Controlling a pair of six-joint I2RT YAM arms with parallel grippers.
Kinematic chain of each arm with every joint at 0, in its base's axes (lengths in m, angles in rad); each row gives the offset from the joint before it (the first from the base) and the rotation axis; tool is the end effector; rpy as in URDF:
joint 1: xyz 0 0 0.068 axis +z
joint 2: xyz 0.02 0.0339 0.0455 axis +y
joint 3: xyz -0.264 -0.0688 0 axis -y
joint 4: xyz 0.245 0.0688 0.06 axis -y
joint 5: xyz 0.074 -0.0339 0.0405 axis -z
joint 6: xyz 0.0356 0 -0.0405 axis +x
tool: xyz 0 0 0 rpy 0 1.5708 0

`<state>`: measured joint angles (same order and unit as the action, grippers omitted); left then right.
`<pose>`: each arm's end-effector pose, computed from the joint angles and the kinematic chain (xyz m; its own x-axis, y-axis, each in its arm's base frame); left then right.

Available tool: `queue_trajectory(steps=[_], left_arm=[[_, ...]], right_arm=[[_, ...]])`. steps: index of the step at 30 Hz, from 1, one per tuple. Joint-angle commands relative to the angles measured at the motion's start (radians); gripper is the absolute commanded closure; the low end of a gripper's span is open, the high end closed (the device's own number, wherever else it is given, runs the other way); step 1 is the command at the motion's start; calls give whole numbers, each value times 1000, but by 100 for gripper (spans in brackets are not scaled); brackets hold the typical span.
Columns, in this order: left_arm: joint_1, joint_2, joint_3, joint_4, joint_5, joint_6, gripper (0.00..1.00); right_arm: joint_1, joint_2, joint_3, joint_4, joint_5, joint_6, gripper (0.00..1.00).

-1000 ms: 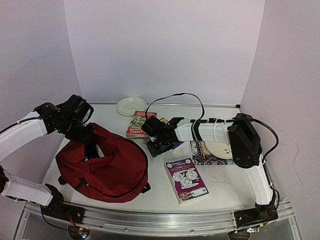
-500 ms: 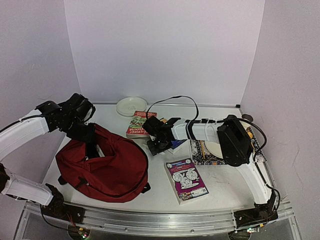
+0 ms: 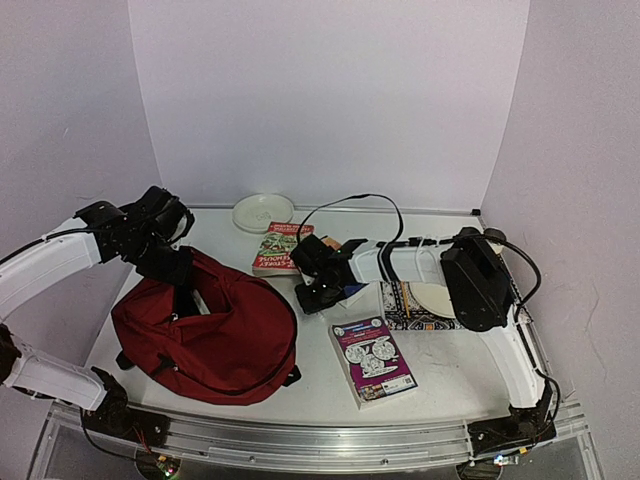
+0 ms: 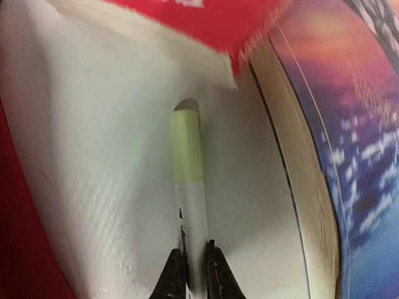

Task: Pack the student bag
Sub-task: Pick up the pen from the center of the board.

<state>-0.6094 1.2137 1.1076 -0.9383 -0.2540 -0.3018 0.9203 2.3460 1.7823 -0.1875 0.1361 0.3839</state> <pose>0.1955 -0.1256 0.3008 -0.8108 0.2151 -0.5443 0.2194 0.9739 0.0581 0.3210 0.4139 0.1473 -0.6560 -0.2493 -0.7124 -0.5206 0.8329 0.1879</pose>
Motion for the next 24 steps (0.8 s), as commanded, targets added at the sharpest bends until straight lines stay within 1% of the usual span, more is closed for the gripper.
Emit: queue_trajectory(steps=[1,3,9,15,24], left_arm=[[2,3,57,63,29,23,100],[2,7,59,71,42,26,100],[2,20,68,95,74,31,100],[3,25,94,107,102,29,100],[2,44,97,155,210,1,100]], right_arm=[[4,-73,-106,-147,-47,44,98],[5,-92,-121,-165,-51,50,100],[4,-160,-129,-175,-58,71,100],[5,-211,-75,-167,-64,106,100],[4,-314,-78,-123,-89,152,100]])
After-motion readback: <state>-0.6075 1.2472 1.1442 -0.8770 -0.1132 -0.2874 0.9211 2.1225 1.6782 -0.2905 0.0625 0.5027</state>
